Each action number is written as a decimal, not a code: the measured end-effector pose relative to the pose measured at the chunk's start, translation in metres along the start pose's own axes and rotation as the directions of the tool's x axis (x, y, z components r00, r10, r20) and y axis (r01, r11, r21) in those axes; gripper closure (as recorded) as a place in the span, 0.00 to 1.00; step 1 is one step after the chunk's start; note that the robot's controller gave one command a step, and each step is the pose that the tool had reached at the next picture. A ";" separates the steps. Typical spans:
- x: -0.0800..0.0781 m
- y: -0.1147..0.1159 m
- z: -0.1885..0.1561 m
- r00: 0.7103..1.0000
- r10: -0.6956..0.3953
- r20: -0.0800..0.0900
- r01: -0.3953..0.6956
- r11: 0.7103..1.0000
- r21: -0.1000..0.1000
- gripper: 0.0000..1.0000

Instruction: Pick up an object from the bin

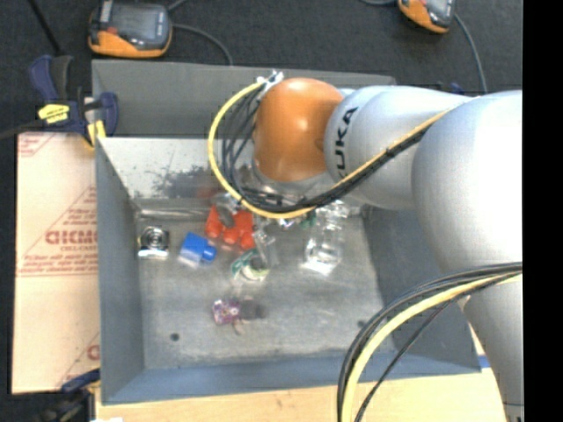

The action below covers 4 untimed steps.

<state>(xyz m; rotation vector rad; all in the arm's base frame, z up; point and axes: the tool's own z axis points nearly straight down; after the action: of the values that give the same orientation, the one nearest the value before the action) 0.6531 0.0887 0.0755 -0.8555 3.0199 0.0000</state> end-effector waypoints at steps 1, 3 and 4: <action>0.007 0.009 -0.001 0.997 -0.070 0.013 0.070 0.997 0.009 0.00; 0.008 0.011 0.001 0.998 -0.068 0.006 0.068 0.998 0.002 0.00; -0.014 0.047 0.001 0.807 -0.591 0.002 0.591 0.807 0.006 0.00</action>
Offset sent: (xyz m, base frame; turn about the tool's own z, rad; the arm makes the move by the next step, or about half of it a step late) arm -0.0164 0.0062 -0.0055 -0.0771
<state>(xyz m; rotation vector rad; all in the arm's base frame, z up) 0.6404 0.1360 0.0741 -1.7496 2.6005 -0.0075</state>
